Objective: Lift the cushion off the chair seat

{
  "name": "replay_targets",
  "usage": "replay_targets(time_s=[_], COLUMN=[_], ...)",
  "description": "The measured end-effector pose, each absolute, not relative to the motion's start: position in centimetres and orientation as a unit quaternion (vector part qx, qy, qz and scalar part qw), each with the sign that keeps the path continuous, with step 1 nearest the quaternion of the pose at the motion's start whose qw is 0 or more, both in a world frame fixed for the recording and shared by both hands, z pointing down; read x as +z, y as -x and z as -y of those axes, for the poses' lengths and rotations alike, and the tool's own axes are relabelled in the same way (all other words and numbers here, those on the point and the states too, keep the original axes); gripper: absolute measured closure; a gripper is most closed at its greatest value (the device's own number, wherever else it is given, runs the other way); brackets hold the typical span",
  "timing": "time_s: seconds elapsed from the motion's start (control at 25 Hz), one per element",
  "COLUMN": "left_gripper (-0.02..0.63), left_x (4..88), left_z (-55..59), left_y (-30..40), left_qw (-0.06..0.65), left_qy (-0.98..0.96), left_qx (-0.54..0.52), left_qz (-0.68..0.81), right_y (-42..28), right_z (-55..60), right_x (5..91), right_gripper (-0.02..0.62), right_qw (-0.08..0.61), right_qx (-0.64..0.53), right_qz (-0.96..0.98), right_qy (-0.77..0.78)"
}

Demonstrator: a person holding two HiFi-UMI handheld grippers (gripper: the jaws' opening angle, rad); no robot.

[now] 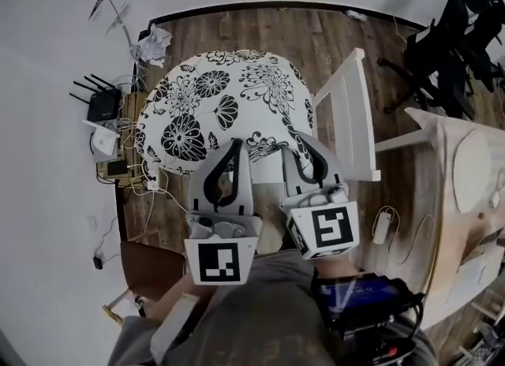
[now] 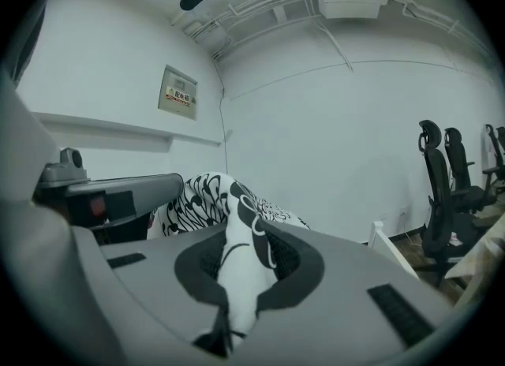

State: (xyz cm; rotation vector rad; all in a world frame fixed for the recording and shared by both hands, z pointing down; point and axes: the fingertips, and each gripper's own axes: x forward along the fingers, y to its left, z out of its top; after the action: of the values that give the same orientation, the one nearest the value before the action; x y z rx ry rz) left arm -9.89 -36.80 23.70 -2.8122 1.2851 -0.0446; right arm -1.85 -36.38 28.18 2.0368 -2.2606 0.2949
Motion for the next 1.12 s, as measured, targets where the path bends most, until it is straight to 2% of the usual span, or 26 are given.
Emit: replay_targets(time_s=[0.64,1.12], left_gripper=[0.600,0.600], left_x=[14.6,13.2], left_z=[36.8,37.5], left_y=[10.8,11.7], left_qw=[0.072,0.085], left_qy=[0.889,0.877], left_qx=[0.044,0.058], left_qz=[-0.450,-0.470], right_y=[3.3,3.8], right_z=[36.8,36.5], right_x=[17.0,15.1], right_gripper=[0.566,0.563], right_qw=[0.001,0.010], right_qx=[-0.014,-0.037], right_qz=[0.758,0.752], right_qy=[-0.652,-0.658])
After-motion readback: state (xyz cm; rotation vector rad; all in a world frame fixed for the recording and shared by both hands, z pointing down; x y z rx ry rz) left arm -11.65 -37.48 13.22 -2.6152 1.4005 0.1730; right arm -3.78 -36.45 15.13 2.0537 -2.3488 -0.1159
